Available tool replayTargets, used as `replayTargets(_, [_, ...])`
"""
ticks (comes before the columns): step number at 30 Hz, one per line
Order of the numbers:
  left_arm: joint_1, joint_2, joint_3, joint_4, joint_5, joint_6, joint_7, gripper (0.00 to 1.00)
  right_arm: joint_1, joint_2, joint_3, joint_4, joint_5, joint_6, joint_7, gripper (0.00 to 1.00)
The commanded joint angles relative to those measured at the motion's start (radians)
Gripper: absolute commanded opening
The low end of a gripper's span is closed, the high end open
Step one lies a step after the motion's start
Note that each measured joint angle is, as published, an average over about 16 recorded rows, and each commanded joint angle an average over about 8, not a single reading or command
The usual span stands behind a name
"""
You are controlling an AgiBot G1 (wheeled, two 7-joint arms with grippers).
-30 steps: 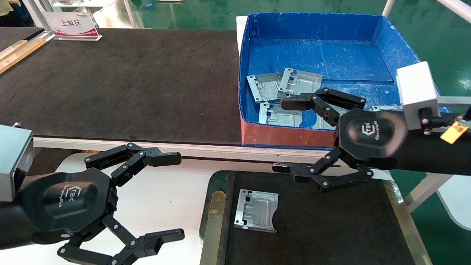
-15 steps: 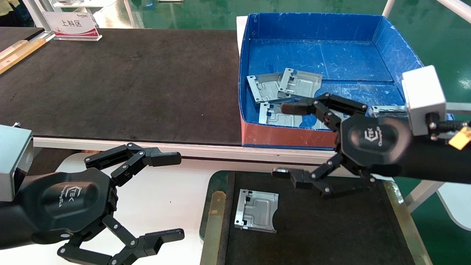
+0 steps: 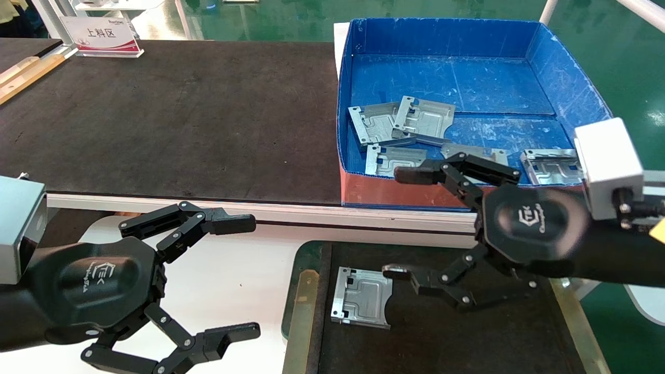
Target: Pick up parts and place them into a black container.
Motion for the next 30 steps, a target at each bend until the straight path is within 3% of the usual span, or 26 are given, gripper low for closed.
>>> replayTargets(1, [0.000,0.000,0.000,0.000,0.000,0.000,0.000,1.00,-0.015,0.004,0.016,0.017,-0.002,0.003,0.011,1.00])
replayTargets(30, [0.000,0.000,0.000,0.000,0.000,0.000,0.000,1.00,-0.240,0.065,0.241,0.269,-0.032,0.044,0.174,1.00])
